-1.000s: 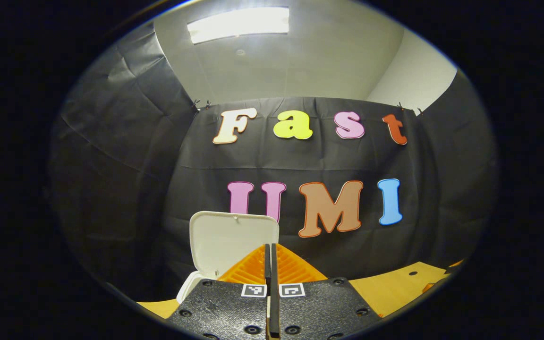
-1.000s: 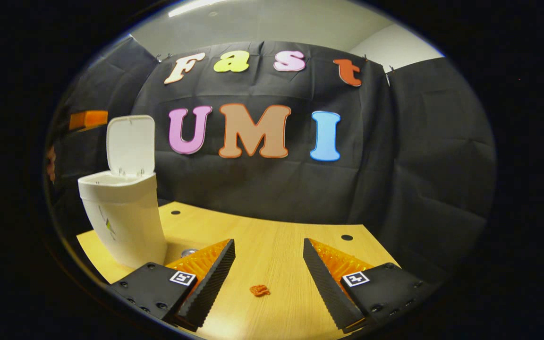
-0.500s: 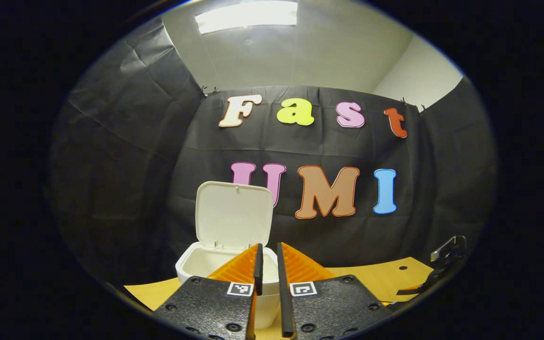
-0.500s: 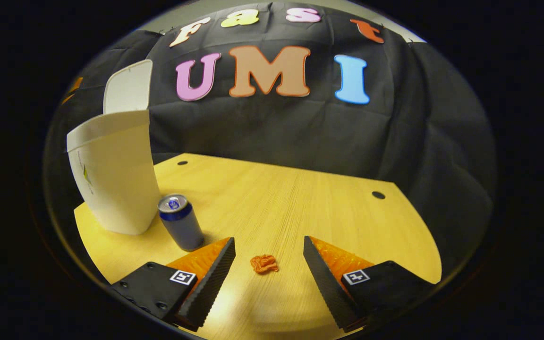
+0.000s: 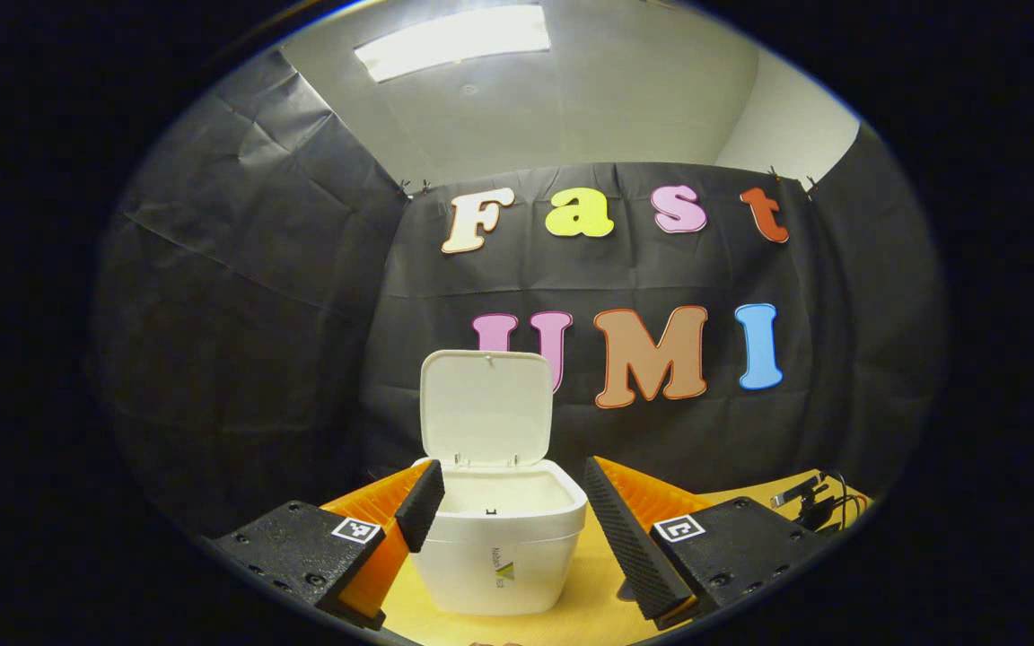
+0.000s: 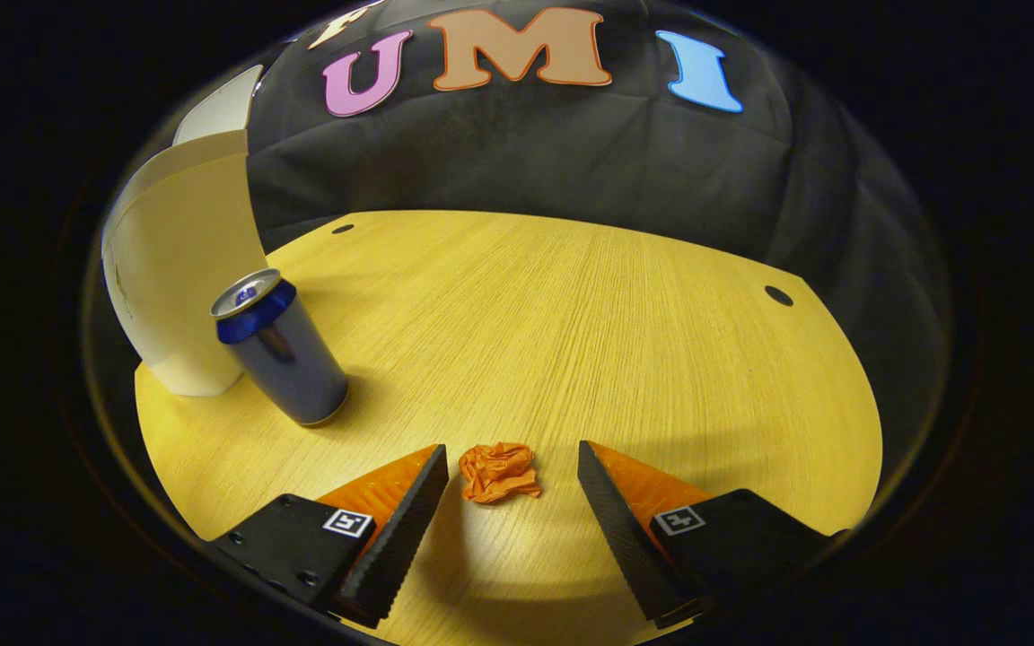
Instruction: Press the lid of the desktop garbage bin to open it, pick up the crumpled paper on the desktop and throw it into the bin, then pick up the pop can on the desktop and drop it into the bin, and finally close the garbage bin lid.
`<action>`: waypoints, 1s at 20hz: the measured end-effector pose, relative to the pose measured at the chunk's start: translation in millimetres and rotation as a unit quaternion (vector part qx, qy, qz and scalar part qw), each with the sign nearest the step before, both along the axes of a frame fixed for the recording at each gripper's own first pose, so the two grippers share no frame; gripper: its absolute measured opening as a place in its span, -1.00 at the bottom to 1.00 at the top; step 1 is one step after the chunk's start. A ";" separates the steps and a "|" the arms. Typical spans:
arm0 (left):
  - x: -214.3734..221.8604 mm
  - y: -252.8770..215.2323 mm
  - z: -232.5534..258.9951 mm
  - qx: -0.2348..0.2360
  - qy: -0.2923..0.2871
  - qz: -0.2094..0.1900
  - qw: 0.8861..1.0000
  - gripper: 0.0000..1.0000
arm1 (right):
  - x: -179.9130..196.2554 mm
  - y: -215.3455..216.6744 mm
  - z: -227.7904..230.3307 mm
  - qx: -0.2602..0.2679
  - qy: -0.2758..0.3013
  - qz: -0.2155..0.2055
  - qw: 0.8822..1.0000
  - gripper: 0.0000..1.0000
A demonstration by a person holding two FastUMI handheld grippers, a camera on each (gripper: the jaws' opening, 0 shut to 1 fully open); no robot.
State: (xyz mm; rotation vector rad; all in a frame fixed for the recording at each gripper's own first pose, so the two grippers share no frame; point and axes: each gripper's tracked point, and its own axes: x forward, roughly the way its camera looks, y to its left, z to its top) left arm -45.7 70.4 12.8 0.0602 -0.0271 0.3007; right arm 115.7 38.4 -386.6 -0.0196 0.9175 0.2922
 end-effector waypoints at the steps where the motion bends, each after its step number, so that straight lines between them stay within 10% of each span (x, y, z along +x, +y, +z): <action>1: -2.9 1.9 -0.4 0.003 0.003 0.007 1.000 0.88 | -1.4 1.1 -4.6 0.002 0.011 0.001 1.000 1.00; 3: -7.8 8.3 -0.2 0.006 0.003 0.020 1.000 0.88 | 4.4 3.0 -3.6 0.013 0.011 -0.012 1.000 1.00; 12: -13.2 21.3 -7.7 -0.004 0.009 0.043 0.999 0.88 | 6.4 8.8 -1.2 -0.014 0.005 0.014 1.000 -0.26; 20: -21.1 32.8 -7.1 -0.006 0.005 0.045 0.999 0.89 | 24.1 31.1 91.9 0.016 -0.074 0.051 0.996 -0.43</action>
